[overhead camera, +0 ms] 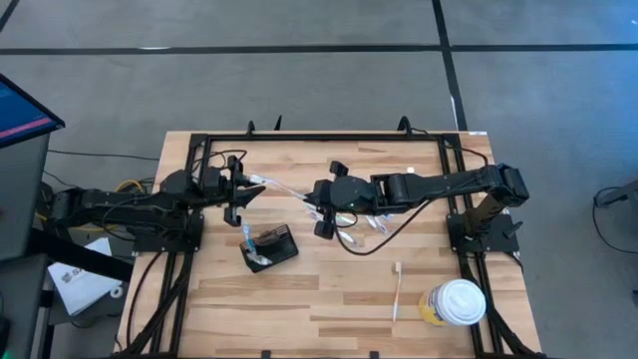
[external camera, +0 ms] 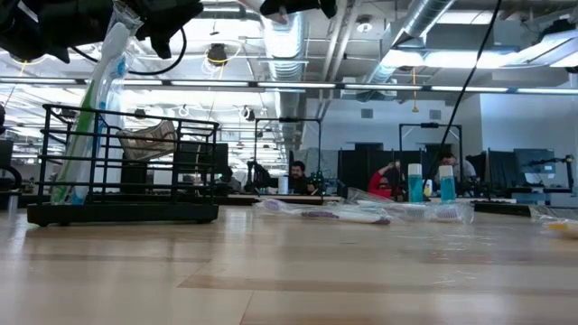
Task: Pick & Place toothbrushing station
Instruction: Put the left orange toothbrush into the bottom left section of the mesh organizer
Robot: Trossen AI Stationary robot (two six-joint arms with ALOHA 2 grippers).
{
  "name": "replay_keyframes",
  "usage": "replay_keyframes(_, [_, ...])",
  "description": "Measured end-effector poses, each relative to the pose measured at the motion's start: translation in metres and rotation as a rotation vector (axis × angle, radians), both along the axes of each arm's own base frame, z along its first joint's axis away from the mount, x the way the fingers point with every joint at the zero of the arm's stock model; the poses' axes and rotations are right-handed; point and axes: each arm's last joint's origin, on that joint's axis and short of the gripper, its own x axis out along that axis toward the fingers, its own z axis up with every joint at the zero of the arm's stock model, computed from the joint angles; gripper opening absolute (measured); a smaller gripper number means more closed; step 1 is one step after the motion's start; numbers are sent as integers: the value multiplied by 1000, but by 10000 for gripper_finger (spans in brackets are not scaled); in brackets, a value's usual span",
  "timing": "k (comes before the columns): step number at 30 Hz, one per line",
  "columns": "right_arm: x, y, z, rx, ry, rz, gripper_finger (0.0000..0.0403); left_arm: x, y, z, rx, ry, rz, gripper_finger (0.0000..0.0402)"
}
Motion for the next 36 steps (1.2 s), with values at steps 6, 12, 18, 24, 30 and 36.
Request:
replay_keyframes(6, [2, 1, 3, 11, -32, 29, 7, -2, -2, 6, 58, -64, -42, 81])
replay_keyframes(12, [3, 1, 4, 4, -43, 41, 7, -4, -2, 10, 91, -103, -32, 81])
replay_keyframes(18, [5, 2, 8, 23, -83, 84, 8, 3, -2, 8, 108, -121, -65, 81])
replay_keyframes(24, [7, 2, 4, 19, -66, 84, 7, 16, -1, 3, 134, -167, -101, 105])
replay_keyframes(30, [7, 2, 4, 20, -66, 84, 9, 23, -3, -1, 141, -184, -126, 147])
replay_keyframes(36, [7, 2, 4, 20, -67, 84, 10, 22, -5, 2, 152, -239, -131, 171])
